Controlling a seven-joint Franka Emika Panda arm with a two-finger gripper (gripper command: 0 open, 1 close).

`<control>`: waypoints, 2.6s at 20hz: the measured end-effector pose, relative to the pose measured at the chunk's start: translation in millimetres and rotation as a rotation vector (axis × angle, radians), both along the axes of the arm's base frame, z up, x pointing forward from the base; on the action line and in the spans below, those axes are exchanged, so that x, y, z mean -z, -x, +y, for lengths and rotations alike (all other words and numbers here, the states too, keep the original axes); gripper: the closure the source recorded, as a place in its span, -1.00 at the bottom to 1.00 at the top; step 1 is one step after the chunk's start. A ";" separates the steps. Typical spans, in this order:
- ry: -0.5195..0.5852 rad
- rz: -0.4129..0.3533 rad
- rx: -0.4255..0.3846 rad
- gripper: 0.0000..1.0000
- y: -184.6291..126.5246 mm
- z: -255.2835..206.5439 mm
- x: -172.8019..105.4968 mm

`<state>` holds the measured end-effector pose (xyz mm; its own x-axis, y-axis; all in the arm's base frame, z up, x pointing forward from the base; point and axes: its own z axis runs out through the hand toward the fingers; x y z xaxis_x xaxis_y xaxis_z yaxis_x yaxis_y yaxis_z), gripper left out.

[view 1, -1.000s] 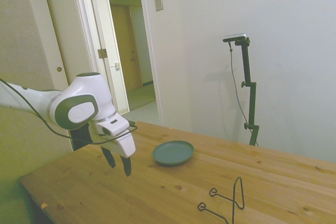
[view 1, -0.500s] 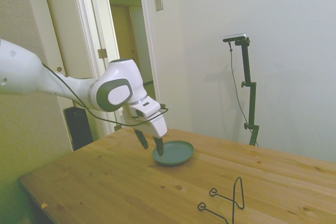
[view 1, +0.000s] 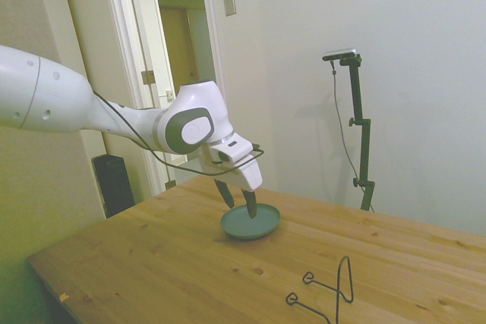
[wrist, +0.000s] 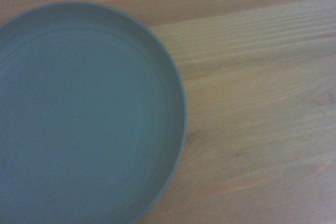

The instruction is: Load the plate

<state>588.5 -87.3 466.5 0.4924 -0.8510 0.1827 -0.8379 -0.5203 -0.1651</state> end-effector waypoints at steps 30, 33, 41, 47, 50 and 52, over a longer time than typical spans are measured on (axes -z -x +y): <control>-0.290 0.009 0.116 -1.00 -77.0 -51.1 96.0; -0.307 0.006 0.120 -1.00 -78.9 -49.4 100.1; -0.357 -0.014 0.087 -1.00 -81.5 -42.9 102.4; -0.373 -0.031 0.066 -1.00 -81.4 -37.9 105.8; -0.378 -0.036 0.068 1.00 -80.5 -35.4 109.6; -0.377 -0.038 0.070 1.00 -80.0 -35.1 111.2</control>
<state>668.5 -122.4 355.3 0.4298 -0.8931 -0.1328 -0.8588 -0.3589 -0.3655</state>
